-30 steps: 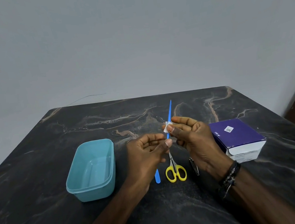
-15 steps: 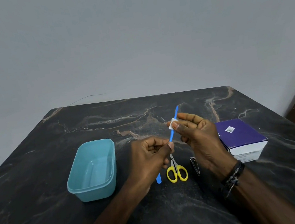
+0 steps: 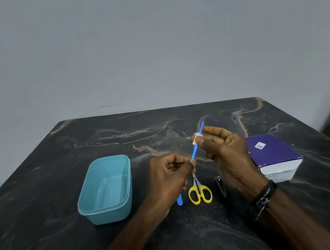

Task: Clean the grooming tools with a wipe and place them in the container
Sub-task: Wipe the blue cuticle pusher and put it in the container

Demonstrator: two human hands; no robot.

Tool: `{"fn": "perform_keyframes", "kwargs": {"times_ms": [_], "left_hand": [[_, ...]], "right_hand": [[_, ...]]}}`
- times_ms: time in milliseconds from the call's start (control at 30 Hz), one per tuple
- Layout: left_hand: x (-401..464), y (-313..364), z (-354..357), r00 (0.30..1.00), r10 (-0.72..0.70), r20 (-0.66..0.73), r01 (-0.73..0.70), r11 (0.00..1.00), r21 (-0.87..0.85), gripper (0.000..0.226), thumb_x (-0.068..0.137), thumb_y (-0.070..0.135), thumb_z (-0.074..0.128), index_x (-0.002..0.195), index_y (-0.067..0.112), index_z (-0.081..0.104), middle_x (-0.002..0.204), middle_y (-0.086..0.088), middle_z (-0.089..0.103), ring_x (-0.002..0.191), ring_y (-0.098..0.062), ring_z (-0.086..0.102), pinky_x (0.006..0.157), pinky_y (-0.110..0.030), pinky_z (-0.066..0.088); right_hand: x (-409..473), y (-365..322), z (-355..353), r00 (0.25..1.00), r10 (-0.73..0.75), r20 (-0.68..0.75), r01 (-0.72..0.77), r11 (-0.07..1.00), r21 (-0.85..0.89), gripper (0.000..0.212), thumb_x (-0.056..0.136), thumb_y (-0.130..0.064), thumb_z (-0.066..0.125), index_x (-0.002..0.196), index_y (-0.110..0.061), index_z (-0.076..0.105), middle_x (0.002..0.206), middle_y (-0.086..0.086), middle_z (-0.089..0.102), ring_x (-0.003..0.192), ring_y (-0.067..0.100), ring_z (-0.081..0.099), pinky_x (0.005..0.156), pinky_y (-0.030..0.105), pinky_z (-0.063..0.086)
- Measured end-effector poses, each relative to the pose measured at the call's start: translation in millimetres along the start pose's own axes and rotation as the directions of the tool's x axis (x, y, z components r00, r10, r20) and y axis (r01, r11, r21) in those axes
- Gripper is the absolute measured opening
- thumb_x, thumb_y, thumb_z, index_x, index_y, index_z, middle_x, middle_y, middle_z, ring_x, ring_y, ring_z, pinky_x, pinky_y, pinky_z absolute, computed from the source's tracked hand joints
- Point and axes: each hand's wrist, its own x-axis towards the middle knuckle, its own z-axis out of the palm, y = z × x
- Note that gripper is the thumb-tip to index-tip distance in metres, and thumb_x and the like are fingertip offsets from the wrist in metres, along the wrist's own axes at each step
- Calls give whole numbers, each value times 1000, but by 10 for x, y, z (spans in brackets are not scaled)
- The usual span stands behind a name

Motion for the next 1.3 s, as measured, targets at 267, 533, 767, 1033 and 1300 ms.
{"fn": "perform_keyframes", "kwargs": {"times_ms": [267,533,767,1033,1300], "left_hand": [[-5,-6,-13,999,23,-24,-23,999,-23,9,86,14,70,80,8,71,68,-7,73,45,-10,52,44,-25,45],[13,11,-3,1000,2,21,-1,999,-35,7,88,16,68,83,12,71,66,-3,70,44,-9,50,42,-24,44],[1,-9,12,999,-26,42,27,999,-38,9,89,14,66,83,9,71,64,-3,68,42,-8,47,41,-23,43],[17,42,-4,999,-41,10,42,996,-83,12,89,16,65,78,14,70,59,2,65,41,-7,46,41,-23,42],[-10,36,12,999,-40,17,41,999,-36,9,86,11,68,78,12,70,54,5,62,40,-3,47,41,-22,42]], "right_hand": [[-44,41,46,989,99,109,-88,991,-104,51,63,-25,80,108,-10,64,93,10,78,71,11,70,51,18,45],[-7,-8,16,999,27,20,-27,999,-30,54,57,-23,83,106,-10,64,87,10,78,66,11,71,49,19,47],[9,-17,-23,998,51,30,-50,998,-43,54,60,-26,81,109,-9,65,94,8,78,73,9,71,55,21,46],[-28,-13,37,994,76,82,-70,995,-70,54,58,-23,83,107,-10,65,89,10,78,69,16,69,56,23,48],[36,-52,-29,995,-4,-102,12,997,74,44,62,-18,79,103,-10,64,87,6,79,76,13,72,68,28,47]]}}
